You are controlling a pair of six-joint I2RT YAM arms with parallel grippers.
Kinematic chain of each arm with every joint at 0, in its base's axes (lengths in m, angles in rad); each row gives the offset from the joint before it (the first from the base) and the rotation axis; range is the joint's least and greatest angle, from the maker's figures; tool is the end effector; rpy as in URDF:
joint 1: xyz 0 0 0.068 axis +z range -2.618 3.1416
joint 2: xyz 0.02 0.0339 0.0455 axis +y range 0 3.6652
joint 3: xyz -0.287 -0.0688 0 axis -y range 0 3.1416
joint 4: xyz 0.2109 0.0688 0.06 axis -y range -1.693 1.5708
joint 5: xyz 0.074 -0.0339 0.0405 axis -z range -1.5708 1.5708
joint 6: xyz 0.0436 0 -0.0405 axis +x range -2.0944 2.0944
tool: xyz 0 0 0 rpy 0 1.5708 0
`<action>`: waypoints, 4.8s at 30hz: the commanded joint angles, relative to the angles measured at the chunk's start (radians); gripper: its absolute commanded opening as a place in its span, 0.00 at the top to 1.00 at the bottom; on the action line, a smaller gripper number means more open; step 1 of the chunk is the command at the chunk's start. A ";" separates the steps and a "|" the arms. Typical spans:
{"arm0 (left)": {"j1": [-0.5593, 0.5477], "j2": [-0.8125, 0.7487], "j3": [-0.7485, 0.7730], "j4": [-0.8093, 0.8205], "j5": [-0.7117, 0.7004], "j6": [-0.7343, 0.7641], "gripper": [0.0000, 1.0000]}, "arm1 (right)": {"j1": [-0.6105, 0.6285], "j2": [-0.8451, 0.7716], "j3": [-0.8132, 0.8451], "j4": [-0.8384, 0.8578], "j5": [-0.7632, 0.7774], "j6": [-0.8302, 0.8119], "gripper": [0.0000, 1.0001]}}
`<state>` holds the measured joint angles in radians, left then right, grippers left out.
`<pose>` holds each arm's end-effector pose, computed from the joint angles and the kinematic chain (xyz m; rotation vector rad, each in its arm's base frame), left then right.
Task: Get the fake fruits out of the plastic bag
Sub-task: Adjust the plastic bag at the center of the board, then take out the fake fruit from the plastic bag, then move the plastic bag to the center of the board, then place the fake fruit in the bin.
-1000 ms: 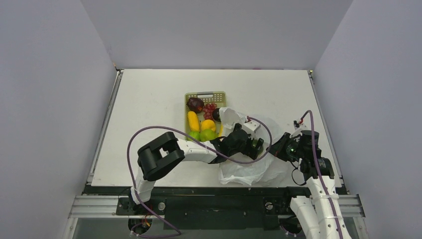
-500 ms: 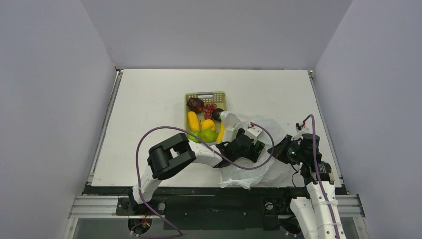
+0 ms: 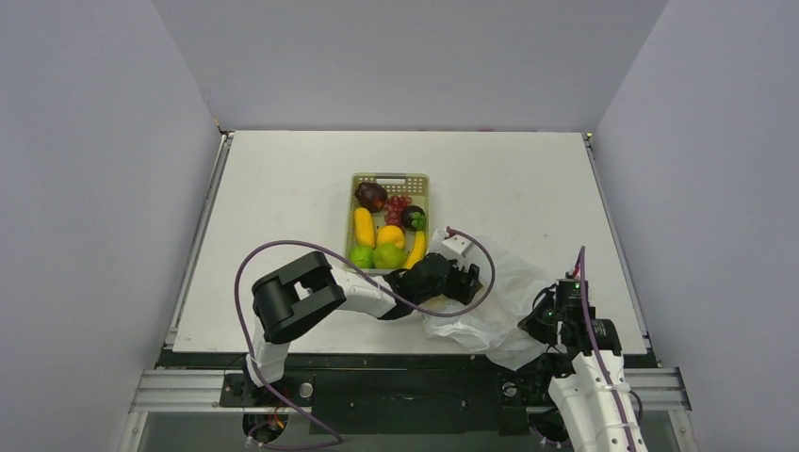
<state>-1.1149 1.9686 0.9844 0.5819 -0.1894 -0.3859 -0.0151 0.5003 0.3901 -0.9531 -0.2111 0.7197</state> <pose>0.1858 -0.3604 0.1899 0.6100 1.9595 -0.7813 0.0412 0.0085 0.1857 0.8979 2.5390 0.5086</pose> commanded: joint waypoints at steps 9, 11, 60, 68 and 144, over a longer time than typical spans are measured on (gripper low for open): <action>0.036 -0.084 0.009 0.107 0.144 -0.077 0.39 | 0.009 -0.007 0.034 0.046 0.040 0.009 1.00; 0.036 -0.109 0.002 0.098 0.165 -0.094 0.43 | 0.009 -0.013 0.046 0.068 0.037 0.017 1.00; -0.080 0.064 0.215 0.082 -0.389 0.083 0.03 | -0.012 0.165 0.227 0.176 0.042 -0.080 1.00; -0.088 0.238 0.301 0.340 -0.400 0.194 0.03 | -0.012 0.186 0.225 0.175 0.017 -0.091 1.00; 0.539 -0.355 0.095 -0.518 -0.022 0.111 1.00 | -0.042 0.410 0.544 0.188 0.885 -0.128 1.00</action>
<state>-0.5716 1.5417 1.0088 0.0391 -0.0814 -0.3397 -0.0471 0.8677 0.8944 -0.7845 0.5613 0.6106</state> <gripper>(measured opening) 0.653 0.004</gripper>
